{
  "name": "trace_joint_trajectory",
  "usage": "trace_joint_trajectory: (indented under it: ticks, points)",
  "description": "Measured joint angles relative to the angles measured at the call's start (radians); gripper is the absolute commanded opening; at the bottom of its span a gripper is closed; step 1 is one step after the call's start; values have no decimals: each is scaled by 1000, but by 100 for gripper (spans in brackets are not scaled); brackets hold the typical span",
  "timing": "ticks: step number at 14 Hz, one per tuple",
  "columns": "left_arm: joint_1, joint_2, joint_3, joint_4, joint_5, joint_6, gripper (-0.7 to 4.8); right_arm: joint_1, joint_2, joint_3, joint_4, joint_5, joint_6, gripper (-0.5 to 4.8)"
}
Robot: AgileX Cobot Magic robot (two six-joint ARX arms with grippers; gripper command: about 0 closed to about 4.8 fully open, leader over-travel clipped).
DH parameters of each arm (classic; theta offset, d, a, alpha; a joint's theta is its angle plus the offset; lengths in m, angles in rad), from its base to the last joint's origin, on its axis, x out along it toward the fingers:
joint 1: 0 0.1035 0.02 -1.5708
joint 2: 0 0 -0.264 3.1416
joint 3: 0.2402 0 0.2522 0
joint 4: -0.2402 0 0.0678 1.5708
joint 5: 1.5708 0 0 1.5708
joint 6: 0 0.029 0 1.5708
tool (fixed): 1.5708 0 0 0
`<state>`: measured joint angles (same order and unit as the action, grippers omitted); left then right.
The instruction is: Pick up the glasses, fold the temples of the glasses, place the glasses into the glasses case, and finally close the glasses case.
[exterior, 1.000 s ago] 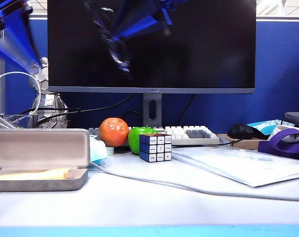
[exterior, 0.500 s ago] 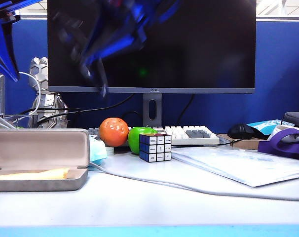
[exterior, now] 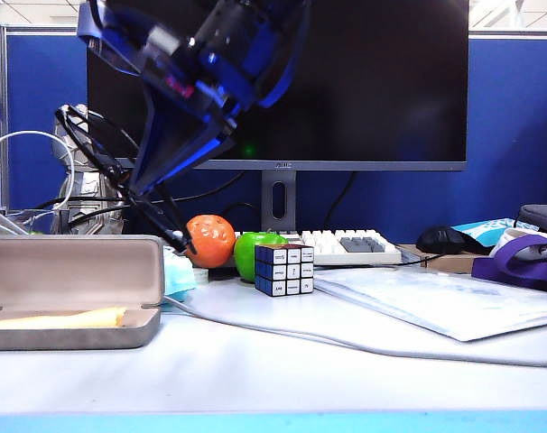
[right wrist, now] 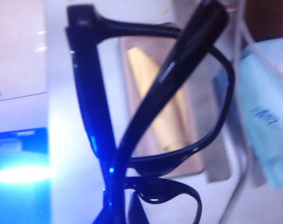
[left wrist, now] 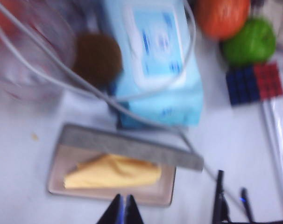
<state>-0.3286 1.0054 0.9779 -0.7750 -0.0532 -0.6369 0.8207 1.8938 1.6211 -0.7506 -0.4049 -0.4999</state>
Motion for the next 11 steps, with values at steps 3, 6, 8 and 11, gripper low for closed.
trace_joint_trajectory:
  ticks: [3,6,8,11]
  points:
    - [0,-70,0,16,-20,-11,17,16,4,0,55,16,-23,-1]
    - [0,-81,0,-13,-78,-7,17,53,6,0,58,33,-60,-1]
    - [0,-81,0,-35,-87,-8,18,76,20,3,65,50,-85,-1]
    - [0,-82,0,-37,-87,-11,18,92,64,3,100,62,-107,-1]
